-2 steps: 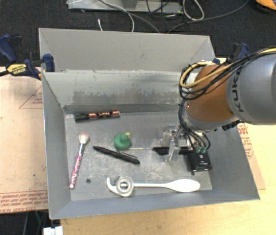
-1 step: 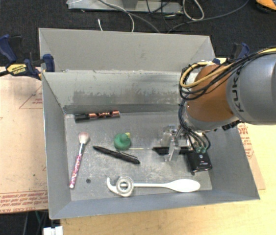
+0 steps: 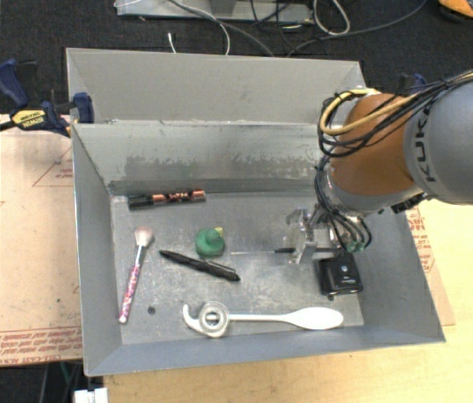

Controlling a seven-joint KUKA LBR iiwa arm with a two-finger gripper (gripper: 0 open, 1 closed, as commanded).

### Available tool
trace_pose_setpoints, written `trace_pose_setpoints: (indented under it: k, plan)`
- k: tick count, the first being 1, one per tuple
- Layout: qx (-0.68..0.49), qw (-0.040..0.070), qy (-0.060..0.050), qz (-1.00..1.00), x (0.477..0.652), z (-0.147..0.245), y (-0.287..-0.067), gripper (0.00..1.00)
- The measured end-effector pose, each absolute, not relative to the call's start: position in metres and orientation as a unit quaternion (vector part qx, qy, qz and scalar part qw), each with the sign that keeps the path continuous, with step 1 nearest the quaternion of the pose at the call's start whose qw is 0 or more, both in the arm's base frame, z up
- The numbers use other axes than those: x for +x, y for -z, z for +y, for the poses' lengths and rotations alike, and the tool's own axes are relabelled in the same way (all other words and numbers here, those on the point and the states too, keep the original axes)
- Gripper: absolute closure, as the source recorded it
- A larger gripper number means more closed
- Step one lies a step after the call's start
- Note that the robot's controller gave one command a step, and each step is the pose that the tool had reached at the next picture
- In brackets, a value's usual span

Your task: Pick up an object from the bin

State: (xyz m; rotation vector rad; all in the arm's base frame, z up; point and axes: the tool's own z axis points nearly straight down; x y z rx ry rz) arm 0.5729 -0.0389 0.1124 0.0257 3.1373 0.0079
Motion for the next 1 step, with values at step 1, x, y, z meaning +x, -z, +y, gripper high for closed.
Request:
trace_pose_setpoints:
  k: [1]
  plan:
    - [0.008,0.006,-0.002,1.0,0.575,-0.0391,-0.1558,1.0]
